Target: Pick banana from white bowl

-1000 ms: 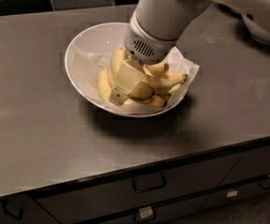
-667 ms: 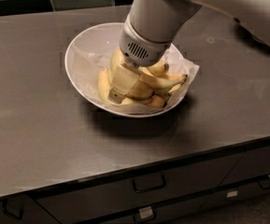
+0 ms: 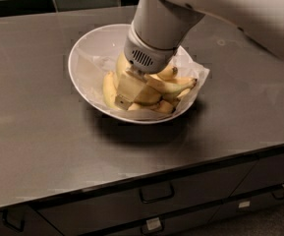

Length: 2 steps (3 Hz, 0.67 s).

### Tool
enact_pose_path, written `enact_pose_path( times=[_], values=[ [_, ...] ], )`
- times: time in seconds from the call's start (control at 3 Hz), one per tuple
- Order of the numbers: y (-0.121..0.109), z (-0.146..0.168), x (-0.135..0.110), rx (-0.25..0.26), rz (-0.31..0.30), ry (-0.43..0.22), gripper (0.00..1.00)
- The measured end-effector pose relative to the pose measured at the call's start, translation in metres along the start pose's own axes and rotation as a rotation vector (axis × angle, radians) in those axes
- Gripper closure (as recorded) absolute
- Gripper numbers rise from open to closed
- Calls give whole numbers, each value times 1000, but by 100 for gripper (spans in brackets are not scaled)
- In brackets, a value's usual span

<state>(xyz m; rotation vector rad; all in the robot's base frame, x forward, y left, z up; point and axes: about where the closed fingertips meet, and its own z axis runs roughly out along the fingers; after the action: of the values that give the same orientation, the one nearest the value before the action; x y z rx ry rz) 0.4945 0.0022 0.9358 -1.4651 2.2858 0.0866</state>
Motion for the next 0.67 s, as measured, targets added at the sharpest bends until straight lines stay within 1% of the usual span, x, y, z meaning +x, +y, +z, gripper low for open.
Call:
enact_pose_path(
  times=[0.33, 0.67],
  values=[
    [0, 3, 4, 15, 14, 15, 29],
    [0, 3, 6, 28, 19, 23, 48]
  ],
)
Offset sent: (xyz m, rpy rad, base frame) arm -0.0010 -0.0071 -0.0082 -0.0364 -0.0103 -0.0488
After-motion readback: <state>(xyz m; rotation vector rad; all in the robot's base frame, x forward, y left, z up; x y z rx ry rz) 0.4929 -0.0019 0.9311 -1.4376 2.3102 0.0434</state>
